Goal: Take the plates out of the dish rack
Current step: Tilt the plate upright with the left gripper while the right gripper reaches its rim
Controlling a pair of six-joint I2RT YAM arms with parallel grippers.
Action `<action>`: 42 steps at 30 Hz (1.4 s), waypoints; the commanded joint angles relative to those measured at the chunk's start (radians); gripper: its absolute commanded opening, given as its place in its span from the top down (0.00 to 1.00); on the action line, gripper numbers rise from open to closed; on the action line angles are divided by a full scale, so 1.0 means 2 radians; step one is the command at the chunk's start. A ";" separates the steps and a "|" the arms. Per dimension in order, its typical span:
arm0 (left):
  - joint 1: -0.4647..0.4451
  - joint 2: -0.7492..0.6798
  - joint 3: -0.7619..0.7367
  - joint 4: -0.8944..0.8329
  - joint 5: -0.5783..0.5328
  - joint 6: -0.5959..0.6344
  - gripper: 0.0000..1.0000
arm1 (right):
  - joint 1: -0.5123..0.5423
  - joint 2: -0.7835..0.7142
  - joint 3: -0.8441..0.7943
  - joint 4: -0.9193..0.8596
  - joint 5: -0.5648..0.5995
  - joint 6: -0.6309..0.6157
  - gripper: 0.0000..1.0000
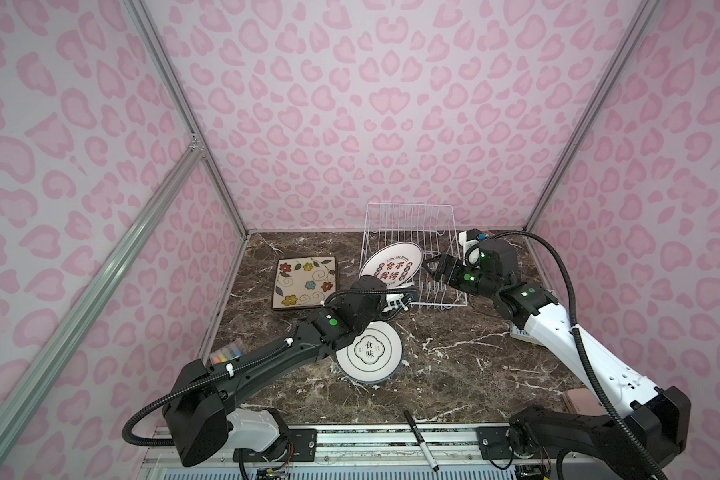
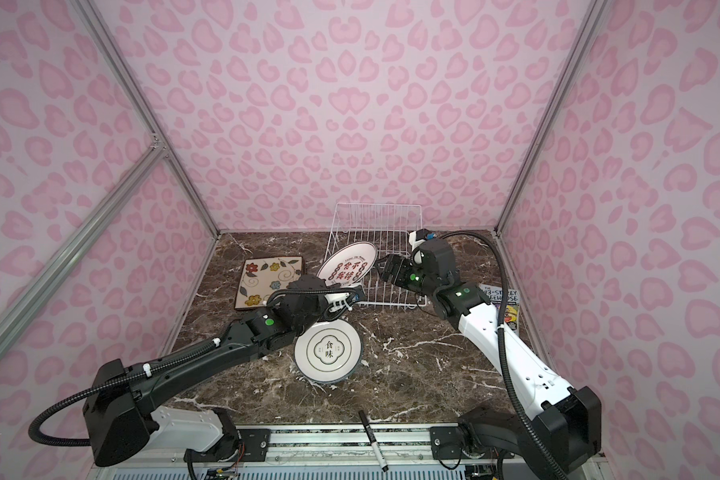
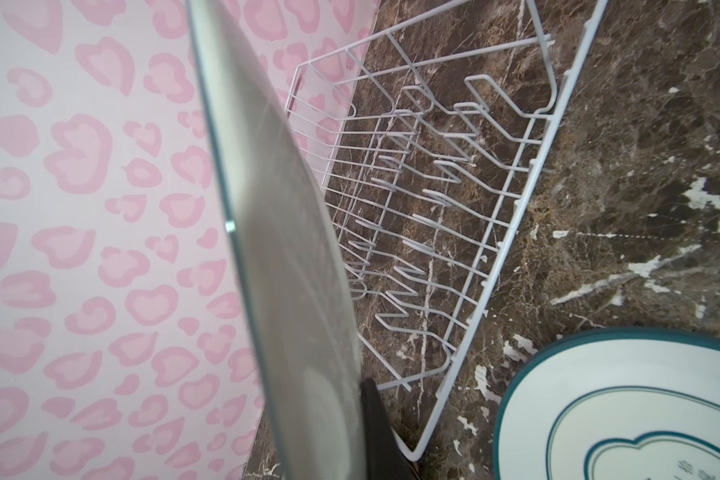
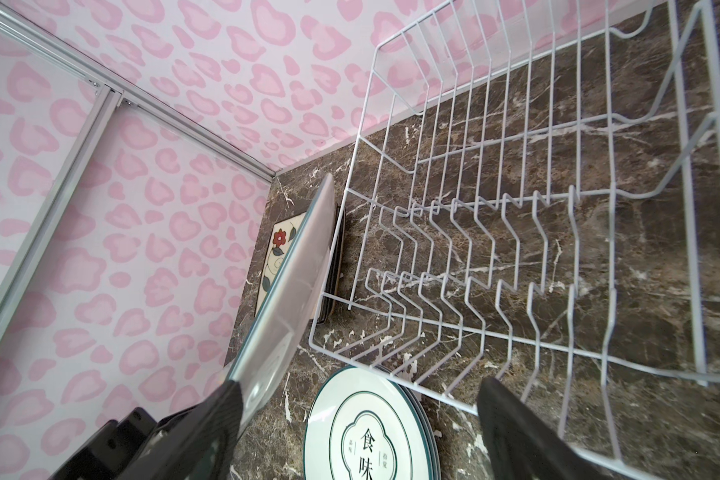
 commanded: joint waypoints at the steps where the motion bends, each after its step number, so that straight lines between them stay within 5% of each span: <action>1: -0.001 0.012 0.010 0.019 -0.014 0.001 0.96 | 0.002 -0.010 -0.007 0.017 0.005 0.004 0.11; 7: -0.002 0.028 0.029 0.003 -0.019 -0.016 0.96 | 0.002 -0.028 -0.028 0.025 0.017 0.007 0.11; 22: -0.015 0.029 0.011 0.055 -0.061 0.038 0.97 | 0.010 0.076 0.074 -0.042 -0.014 0.017 0.30; 42: -0.034 0.056 0.000 0.099 -0.110 0.087 0.87 | 0.019 0.139 0.109 -0.053 -0.044 0.047 0.80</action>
